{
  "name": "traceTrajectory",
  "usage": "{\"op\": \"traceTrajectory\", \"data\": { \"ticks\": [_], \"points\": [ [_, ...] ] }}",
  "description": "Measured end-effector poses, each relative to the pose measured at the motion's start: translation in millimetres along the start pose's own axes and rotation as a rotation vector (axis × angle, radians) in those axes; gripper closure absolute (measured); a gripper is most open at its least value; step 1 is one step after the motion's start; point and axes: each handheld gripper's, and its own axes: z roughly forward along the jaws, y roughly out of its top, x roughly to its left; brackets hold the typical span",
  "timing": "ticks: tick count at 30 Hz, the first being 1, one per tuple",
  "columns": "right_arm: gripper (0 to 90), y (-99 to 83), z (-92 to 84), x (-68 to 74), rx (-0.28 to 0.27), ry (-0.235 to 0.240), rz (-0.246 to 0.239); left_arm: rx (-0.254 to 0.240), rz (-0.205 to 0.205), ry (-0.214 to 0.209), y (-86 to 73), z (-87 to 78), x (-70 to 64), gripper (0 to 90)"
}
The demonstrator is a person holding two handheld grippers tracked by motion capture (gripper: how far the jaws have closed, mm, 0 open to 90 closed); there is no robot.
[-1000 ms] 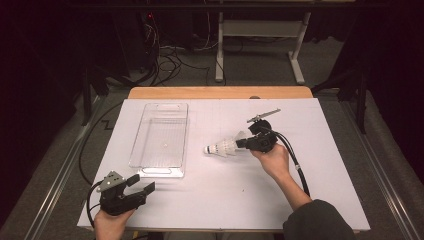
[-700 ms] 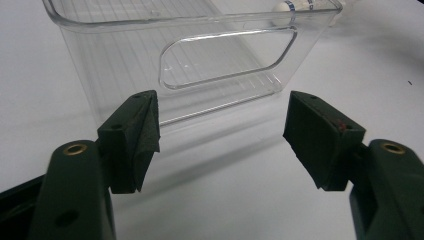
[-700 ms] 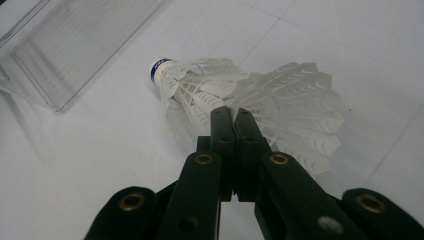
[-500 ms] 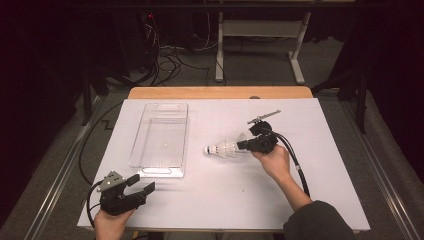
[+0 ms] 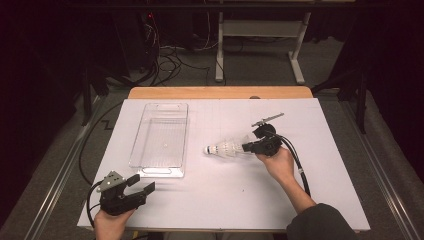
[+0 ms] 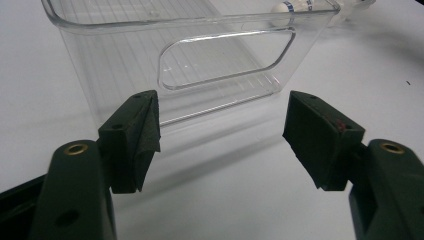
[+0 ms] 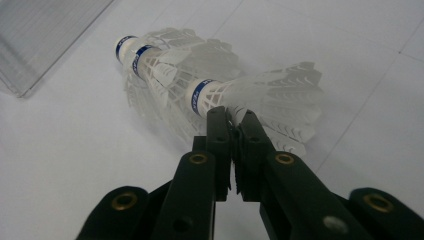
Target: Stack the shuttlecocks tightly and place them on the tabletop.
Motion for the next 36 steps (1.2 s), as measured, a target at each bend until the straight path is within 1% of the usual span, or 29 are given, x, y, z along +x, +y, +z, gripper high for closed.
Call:
{"op": "traceTrajectory", "data": {
  "ticks": [5, 9, 12, 19, 24, 36],
  "points": [
    [85.6, -2.5, 0.6, -1.9, 0.014, -0.018, 0.009, -0.002, 0.000, 0.001, -0.1, -0.3, -0.2, 31.6],
    [89.5, -3.5, 1.5, -2.0, 0.019, -0.020, 0.001, -0.001, 0.001, 0.001, 0.0, -0.2, -0.1, 31.7],
    [90.0, -3.1, 2.0, -0.7, 0.015, -0.016, -0.003, -0.005, 0.003, 0.003, 0.1, -0.7, -0.1, 31.9],
    [90.0, -1.6, 3.5, 2.5, 0.001, 0.028, -0.026, -0.005, 0.003, 0.003, 0.0, -1.0, -0.1, 32.1],
    [90.0, -0.4, 4.3, 4.0, -0.006, 0.047, -0.039, -0.005, 0.004, 0.005, 0.1, -1.0, -0.1, 32.2],
    [90.0, 2.9, 7.8, 8.1, -0.039, 0.095, -0.050, -0.007, 0.005, 0.006, 0.0, -1.1, -0.1, 32.4]
  ]
}}
